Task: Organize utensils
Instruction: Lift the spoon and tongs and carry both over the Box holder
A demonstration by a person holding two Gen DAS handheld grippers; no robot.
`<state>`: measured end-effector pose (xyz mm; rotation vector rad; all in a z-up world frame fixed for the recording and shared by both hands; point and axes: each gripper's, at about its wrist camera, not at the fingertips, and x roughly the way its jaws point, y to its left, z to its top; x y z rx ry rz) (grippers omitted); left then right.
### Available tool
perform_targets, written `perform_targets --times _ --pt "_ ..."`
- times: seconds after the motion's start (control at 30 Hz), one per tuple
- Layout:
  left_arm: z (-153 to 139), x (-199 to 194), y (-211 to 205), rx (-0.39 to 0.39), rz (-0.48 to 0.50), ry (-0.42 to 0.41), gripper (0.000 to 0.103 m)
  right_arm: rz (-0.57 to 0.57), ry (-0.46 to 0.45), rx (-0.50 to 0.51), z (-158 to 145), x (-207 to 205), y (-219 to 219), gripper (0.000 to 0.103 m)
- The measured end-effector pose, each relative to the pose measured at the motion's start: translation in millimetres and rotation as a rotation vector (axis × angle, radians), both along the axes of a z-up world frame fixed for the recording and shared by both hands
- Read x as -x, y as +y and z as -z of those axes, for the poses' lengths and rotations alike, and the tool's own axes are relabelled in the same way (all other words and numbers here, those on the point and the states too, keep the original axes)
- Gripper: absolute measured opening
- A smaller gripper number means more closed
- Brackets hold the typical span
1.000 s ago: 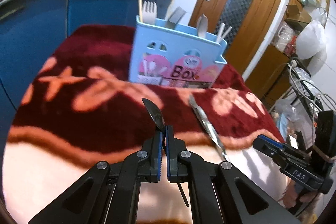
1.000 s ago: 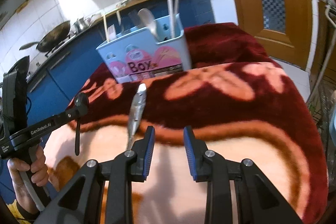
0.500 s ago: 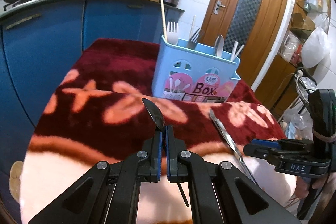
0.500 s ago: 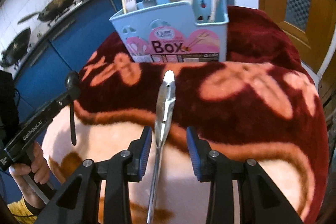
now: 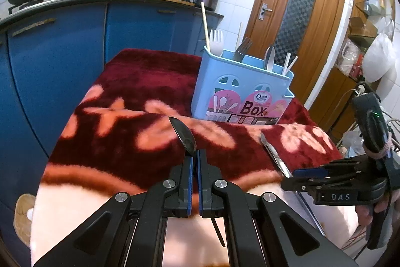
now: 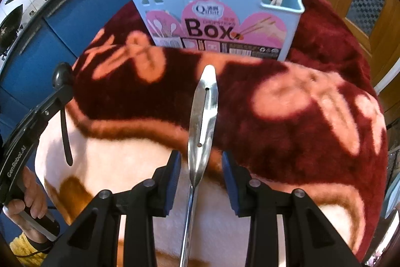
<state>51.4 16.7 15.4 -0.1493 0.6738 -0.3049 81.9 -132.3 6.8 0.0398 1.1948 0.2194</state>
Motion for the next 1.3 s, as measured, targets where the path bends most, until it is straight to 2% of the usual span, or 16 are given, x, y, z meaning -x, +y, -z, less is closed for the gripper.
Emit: perform_targets --times 0.13,0.23,0.33,0.43,0.6,0.73,1.07,1.3 --pt "0.8 0.2 0.8 0.004 0.002 0.002 0.003 -0.01 0.023 0.006 1.1 -6.4 3.1 0.036" --pt "0.8 0.1 0.2 0.007 0.006 0.001 0.003 -0.015 0.017 0.033 1.1 -7.9 4.6 0.022" --pt "-0.9 1.4 -1.8 0.011 0.011 -0.006 0.003 0.005 -0.001 0.001 0.7 -6.2 -1.7 0.02" --pt "-3.8 2.7 -2.8 0.017 0.02 -0.015 0.003 0.035 -0.056 -0.063 -2.2 1.4 -10.9 0.019" --pt "-12.6 6.0 -4.0 0.025 0.033 -0.05 0.003 0.079 -0.208 -0.193 -19.8 22.6 -28.0 0.019" --pt "-21.8 5.3 -8.3 0.029 0.039 -0.082 0.003 0.1 -0.332 -0.234 -35.2 40.4 -36.4 0.019" --pt "-46.2 -12.0 -24.4 0.018 0.06 -0.141 0.003 0.13 -0.562 -0.225 -68.4 58.5 -42.6 0.019" --pt "-72.6 -31.2 -36.5 0.01 0.064 -0.212 0.003 0.142 -0.647 -0.215 -80.7 54.1 -46.3 0.019"
